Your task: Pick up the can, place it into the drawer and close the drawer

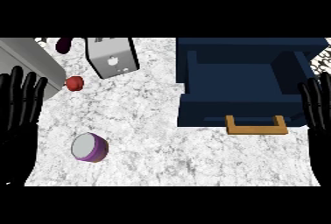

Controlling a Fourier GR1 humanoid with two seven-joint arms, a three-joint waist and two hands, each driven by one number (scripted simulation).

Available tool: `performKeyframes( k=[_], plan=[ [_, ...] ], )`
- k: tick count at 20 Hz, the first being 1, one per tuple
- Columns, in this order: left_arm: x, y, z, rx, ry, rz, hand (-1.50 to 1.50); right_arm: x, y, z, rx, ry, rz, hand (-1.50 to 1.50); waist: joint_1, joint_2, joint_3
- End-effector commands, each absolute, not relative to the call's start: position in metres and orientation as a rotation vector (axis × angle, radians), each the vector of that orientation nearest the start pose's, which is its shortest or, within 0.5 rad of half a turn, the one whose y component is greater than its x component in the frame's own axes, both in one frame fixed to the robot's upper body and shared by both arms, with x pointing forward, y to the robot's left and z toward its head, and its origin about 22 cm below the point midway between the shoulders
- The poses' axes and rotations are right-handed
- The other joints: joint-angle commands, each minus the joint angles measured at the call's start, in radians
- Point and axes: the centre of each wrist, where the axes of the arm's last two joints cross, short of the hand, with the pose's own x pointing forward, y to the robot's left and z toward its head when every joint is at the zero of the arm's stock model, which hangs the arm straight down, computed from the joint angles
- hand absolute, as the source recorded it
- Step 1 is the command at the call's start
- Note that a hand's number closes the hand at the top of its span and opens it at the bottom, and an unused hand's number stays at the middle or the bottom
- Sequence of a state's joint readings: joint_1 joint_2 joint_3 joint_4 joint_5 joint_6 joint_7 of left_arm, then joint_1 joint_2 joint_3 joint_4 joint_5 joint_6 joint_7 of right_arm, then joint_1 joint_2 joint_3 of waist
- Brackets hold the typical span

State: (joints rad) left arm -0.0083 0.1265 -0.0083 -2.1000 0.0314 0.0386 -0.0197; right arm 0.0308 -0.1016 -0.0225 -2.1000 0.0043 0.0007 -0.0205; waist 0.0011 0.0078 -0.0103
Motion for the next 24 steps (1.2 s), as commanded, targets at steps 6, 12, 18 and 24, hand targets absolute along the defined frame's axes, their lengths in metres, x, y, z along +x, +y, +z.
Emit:
performKeyframes(
  k=[6,12,18,24],
  plan=[
    [0.156,0.295,0.131,-0.256,-2.072,-0.256,-1.50,0.207,-0.242,0.118,-0.070,-2.102,0.031,-1.50,0.020,-0.012,0.009],
    [0.139,0.334,0.103,-0.078,-1.686,-0.077,-1.50,0.202,-0.250,0.112,-0.151,-1.803,-0.084,-1.50,0.011,-0.010,0.010],
    [0.143,0.349,0.124,-0.056,-1.714,-0.078,-1.50,0.207,-0.263,0.095,-0.150,-1.802,-0.083,-1.50,0.001,-0.008,0.011],
    [0.146,0.350,0.110,-0.090,-1.678,-0.050,-1.50,0.190,-0.283,0.092,-0.160,-1.796,-0.057,-1.50,-0.001,-0.009,0.010]
  ],
)
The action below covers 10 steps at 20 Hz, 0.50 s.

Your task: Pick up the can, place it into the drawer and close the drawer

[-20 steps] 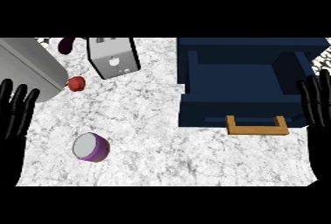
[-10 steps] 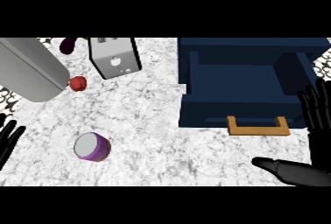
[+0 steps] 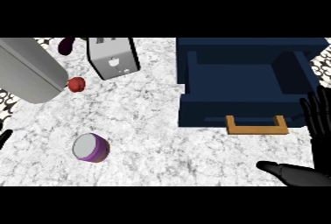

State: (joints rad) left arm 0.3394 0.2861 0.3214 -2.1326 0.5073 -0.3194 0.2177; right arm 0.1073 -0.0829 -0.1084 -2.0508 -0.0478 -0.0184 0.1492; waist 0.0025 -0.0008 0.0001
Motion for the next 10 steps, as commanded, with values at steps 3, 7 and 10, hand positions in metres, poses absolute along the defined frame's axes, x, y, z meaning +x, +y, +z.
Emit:
performKeyframes(
  k=[3,7,10],
  plan=[
    [0.172,0.330,0.127,-0.071,-1.652,-0.069,-1.50,0.190,-0.277,0.091,-0.161,-1.810,-0.053,-1.50,-0.007,0.001,0.000],
    [0.170,0.327,0.075,-0.085,-1.614,-0.090,-1.50,0.184,-0.262,0.106,-0.169,-1.817,-0.065,-1.50,-0.004,0.000,0.000],
    [0.164,0.317,0.053,-0.059,-1.583,-0.089,-1.50,0.191,-0.292,0.088,-0.171,-1.822,-0.048,-1.50,-0.003,0.001,0.000]
  ],
)
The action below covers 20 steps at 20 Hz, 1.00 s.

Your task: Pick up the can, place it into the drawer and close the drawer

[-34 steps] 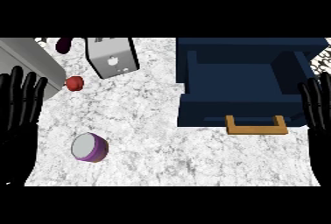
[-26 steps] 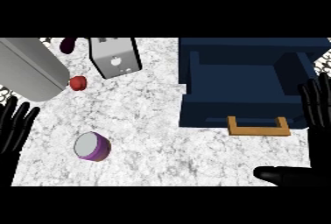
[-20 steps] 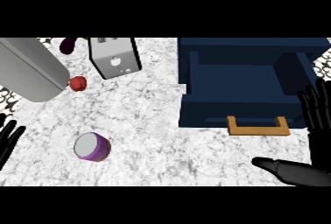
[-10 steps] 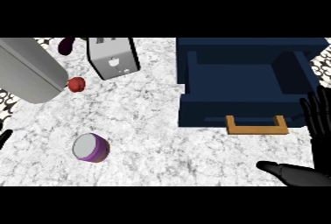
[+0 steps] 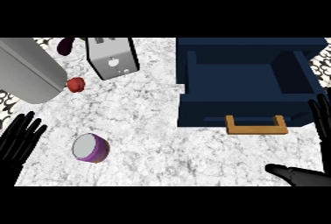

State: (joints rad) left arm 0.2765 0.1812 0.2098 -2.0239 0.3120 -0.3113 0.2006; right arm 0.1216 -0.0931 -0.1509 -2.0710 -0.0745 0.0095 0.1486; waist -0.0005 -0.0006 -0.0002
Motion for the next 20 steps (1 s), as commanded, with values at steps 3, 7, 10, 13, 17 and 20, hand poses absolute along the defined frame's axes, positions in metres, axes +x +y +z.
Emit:
performKeyframes(
  k=[3,7,10,13,17,20],
  plan=[
    [0.163,0.302,0.050,-0.029,-1.591,-0.080,-1.50,0.188,-0.279,0.103,-0.188,-1.838,-0.047,-1.50,0.001,0.000,0.000],
    [0.160,0.307,0.005,-0.013,-1.572,-0.106,-1.50,0.168,-0.287,0.109,-0.169,-1.830,-0.074,-1.50,-0.003,0.000,0.000],
    [0.142,0.329,-0.016,0.007,-1.547,-0.075,-1.50,0.178,-0.281,0.125,-0.187,-1.810,-0.063,-1.50,0.001,0.000,-0.001],
    [0.159,0.305,-0.035,0.019,-1.544,-0.083,-1.50,0.171,-0.295,0.108,-0.186,-1.835,-0.076,-1.50,-0.002,0.000,0.000],
    [0.169,0.318,-0.036,0.051,-1.546,-0.033,-1.50,0.175,-0.298,0.123,-0.205,-1.834,-0.078,-1.50,0.000,0.000,0.000],
    [0.177,0.315,-0.044,0.046,-1.499,-0.055,-1.50,0.160,-0.286,0.125,-0.210,-1.835,-0.082,-1.50,-0.001,0.000,0.000]
  ],
)
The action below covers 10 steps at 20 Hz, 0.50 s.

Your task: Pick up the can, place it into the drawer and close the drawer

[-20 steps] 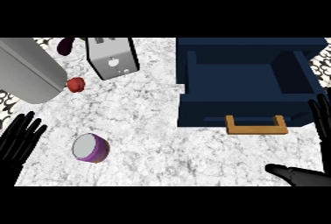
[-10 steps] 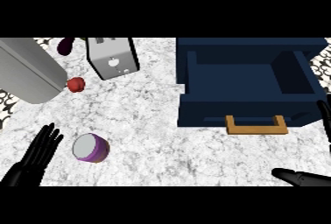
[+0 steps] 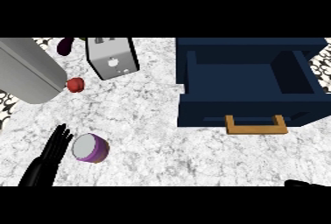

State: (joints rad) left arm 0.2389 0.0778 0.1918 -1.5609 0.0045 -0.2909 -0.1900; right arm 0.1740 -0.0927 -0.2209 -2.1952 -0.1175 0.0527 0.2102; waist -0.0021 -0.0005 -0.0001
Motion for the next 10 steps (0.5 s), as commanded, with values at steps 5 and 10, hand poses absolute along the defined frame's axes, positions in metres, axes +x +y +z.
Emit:
performKeyframes(
  k=[5,10],
  plan=[
    [0.173,0.318,-0.085,0.058,-1.505,-0.047,-1.50,0.169,-0.298,0.127,-0.186,-1.840,-0.067,-1.50,0.001,0.000,0.000],
    [0.192,0.322,-0.099,0.071,-1.490,-0.034,-1.50,0.156,-0.274,0.115,-0.199,-1.837,-0.068,-1.50,-0.001,0.000,0.000]
  ],
)
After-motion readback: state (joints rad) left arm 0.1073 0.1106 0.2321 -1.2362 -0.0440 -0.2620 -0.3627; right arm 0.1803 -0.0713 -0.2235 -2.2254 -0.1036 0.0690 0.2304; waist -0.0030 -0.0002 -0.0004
